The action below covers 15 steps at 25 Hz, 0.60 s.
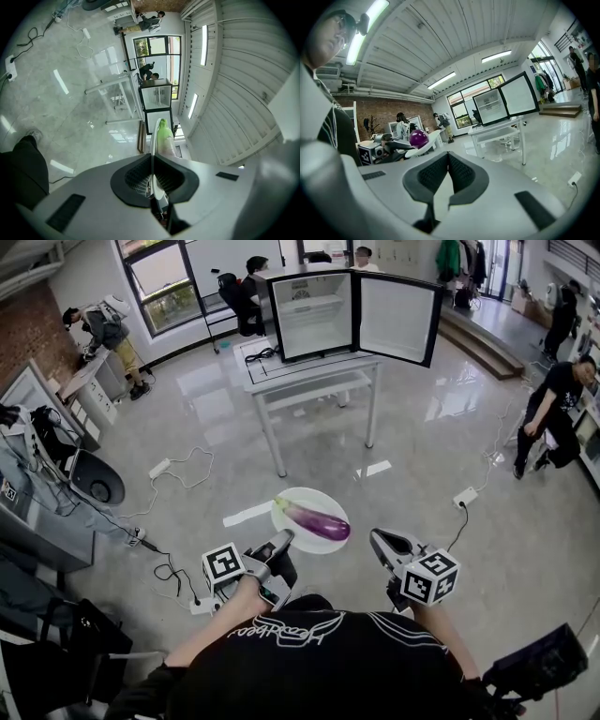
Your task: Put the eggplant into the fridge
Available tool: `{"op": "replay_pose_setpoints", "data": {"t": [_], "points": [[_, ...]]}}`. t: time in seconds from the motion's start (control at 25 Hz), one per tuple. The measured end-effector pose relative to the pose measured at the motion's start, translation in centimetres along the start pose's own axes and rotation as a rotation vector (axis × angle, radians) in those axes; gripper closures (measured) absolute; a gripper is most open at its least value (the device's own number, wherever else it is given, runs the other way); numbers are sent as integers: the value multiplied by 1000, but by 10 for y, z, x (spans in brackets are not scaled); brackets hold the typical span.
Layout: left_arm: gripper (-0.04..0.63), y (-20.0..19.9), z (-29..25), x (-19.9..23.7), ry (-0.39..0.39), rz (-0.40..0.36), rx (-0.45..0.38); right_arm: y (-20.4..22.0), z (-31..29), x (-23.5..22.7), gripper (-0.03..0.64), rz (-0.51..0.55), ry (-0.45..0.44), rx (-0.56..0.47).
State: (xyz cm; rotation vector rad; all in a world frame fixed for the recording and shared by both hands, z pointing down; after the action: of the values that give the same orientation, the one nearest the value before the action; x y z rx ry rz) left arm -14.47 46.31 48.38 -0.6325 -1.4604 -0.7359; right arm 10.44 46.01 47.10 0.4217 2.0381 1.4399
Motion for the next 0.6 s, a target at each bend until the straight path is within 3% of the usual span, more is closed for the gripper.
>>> {"op": "replay_pose_setpoints", "data": {"t": [0.16, 0.6], "points": [[571, -4, 0, 4, -15, -9, 4, 0, 0, -2, 609, 40, 20, 6], [571, -9, -11, 5, 8, 26, 44, 0, -2, -3, 609, -75, 13, -31]]}}
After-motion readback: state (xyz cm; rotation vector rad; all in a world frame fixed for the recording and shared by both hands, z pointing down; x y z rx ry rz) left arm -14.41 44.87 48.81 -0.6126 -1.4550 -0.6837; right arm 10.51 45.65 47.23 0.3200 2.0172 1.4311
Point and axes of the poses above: the fingertips, and each gripper's own axes: z backward along the fingers, x to its left, y out of its underside, the point moved 5 cm from there along z, backward along the fingers, and after that the axes turned 7 degrees about y, right-handed, at the moved point
